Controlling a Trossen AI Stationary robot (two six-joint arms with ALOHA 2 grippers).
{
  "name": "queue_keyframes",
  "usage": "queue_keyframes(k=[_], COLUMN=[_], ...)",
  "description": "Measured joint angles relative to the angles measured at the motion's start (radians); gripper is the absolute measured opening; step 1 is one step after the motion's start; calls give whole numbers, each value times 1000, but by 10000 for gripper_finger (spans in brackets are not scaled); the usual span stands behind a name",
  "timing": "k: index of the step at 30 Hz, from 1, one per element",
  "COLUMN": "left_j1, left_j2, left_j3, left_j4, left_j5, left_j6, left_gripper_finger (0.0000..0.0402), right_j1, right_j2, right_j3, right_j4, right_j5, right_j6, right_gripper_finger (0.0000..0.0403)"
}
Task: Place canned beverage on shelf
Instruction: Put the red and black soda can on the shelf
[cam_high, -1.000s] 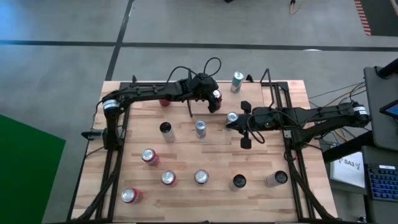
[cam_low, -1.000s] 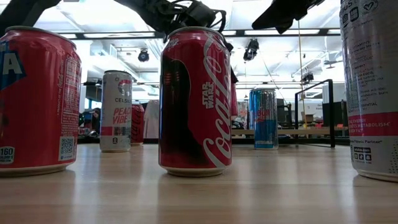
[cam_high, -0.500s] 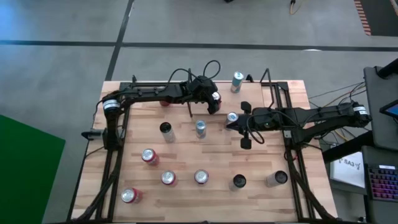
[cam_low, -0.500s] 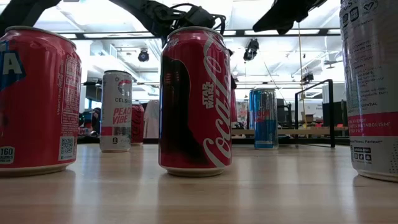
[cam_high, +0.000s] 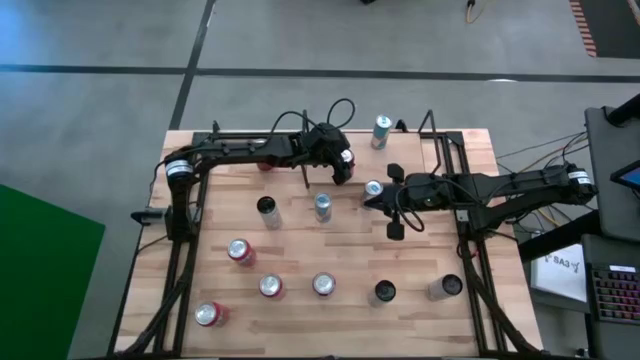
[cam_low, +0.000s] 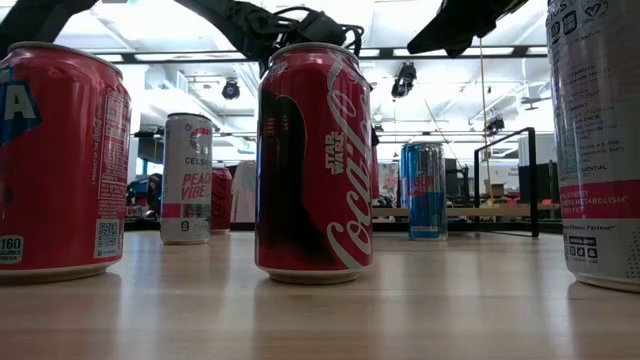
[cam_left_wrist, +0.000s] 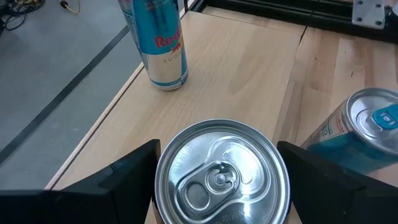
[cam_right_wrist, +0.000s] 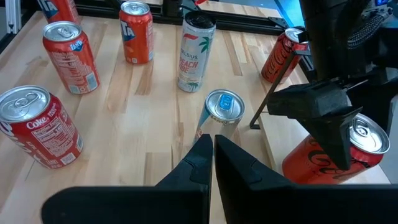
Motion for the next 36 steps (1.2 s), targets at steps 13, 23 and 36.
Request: queue_keyframes(k=[13,23,36], left_j1=[0,0,0], left_j2=[0,4,5], left_j3=[0,-1,0], left_j4=[-17,-22,-15], left_j5=[-1,-1,-1], left_j6=[8,8,10], left_gripper_finger=[288,300,324], right_j1=[0,0,0], right_j2=[0,0,0], right_j3=[0,0,0], right_j4=[0,0,0], right_j5=[0,0,0], right_j6=[0,0,0], right_gripper_finger=[9,9,9])
